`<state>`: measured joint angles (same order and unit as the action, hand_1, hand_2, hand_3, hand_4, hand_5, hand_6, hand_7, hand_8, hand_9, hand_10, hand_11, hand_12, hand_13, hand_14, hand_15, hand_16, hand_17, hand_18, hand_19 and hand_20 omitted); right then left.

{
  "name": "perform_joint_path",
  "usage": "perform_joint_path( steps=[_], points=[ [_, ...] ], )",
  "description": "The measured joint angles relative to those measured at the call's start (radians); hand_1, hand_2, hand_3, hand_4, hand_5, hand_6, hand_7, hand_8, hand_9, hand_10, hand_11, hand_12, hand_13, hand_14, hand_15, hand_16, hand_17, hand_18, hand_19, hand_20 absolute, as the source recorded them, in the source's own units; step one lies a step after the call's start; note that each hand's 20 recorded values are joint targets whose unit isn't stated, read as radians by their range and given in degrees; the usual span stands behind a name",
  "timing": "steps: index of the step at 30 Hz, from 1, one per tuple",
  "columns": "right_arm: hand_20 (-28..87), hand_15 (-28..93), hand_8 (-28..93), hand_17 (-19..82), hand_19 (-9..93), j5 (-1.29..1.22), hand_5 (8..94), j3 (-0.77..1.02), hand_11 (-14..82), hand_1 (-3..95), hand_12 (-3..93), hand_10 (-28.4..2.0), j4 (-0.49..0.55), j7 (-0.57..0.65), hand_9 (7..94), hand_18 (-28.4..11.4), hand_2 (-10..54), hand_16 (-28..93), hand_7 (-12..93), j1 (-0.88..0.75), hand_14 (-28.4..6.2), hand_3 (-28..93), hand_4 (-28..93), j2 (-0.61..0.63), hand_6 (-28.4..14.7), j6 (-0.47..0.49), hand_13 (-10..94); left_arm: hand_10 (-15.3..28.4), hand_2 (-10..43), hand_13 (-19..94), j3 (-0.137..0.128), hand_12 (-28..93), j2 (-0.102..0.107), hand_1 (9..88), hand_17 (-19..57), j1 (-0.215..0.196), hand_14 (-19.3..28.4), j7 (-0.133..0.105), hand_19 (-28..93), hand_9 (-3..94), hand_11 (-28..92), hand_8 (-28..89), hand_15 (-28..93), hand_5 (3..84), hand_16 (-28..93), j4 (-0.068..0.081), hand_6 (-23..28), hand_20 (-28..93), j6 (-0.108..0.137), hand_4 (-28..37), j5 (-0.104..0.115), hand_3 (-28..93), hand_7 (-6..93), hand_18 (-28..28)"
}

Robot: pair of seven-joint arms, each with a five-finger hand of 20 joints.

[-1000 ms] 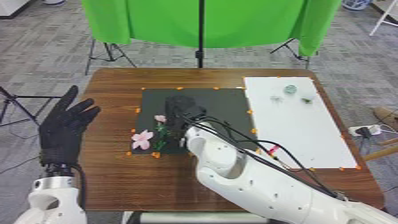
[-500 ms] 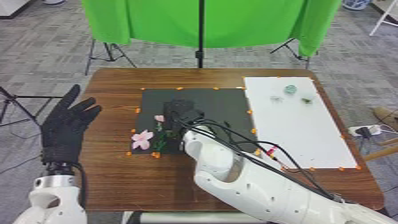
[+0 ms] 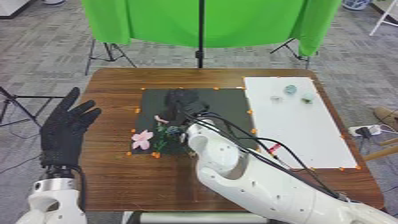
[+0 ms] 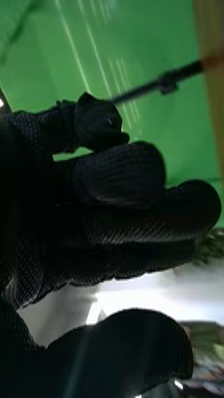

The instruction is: Arrange flowers

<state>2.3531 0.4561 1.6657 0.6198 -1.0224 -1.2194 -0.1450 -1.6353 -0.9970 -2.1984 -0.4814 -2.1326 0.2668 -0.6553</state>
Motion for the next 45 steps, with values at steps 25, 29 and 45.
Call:
perform_joint_path(
  steps=[25, 29, 45],
  points=[
    [52, 75, -13, 22, 89, -0.142, 58.1, 0.159, 25.4, 36.1, 14.8, -14.5, -0.249, 0.19, 68.9, -25.7, -9.5, 12, 15, 0.121, -10.9, 78, -28, 0.334, 4.8, 0.269, 59, 19.2, 8.4, 24, 0.024, 14, 0.006, 22.2, -7.4, -0.021, 24.9, -0.036, 49, 33.9, 29, -8, 56, 33.7, -6, -0.004, 6.9, 36, 0.012, -27.3, 0.017, 75, 9.9, 22.8],
    [52, 74, -14, 23, 89, -0.134, 64.7, 0.166, 25.5, 39.5, 15.1, -12.5, -0.265, 0.17, 72.0, -25.1, -9.5, 13, 16, 0.111, -9.1, 78, -28, 0.315, 6.2, 0.271, 62, 19.1, 8.5, 24, 0.02, 15, 0.002, 22.2, -7.4, -0.012, 24.9, -0.022, 49, 33.9, 29, -8, 56, 33.8, -6, -0.004, 7.0, 36, 0.011, -27.3, 0.013, 75, 9.9, 22.8],
    [45, 64, 1, 34, 93, -0.079, 87.9, 0.1, 12.0, 60.2, 31.4, -3.7, -0.331, 0.165, 93.6, -19.8, -9.5, 20, 16, 0.123, -1.4, 64, -28, 0.316, 3.1, 0.123, 79, 19.2, 8.5, 24, 0.012, 14, -0.011, 22.2, -7.4, 0.002, 24.8, -0.001, 49, 34.0, 29, -8, 56, 33.8, -6, -0.003, 7.0, 36, 0.01, -27.4, 0.006, 75, 10.0, 22.8]
  ],
)
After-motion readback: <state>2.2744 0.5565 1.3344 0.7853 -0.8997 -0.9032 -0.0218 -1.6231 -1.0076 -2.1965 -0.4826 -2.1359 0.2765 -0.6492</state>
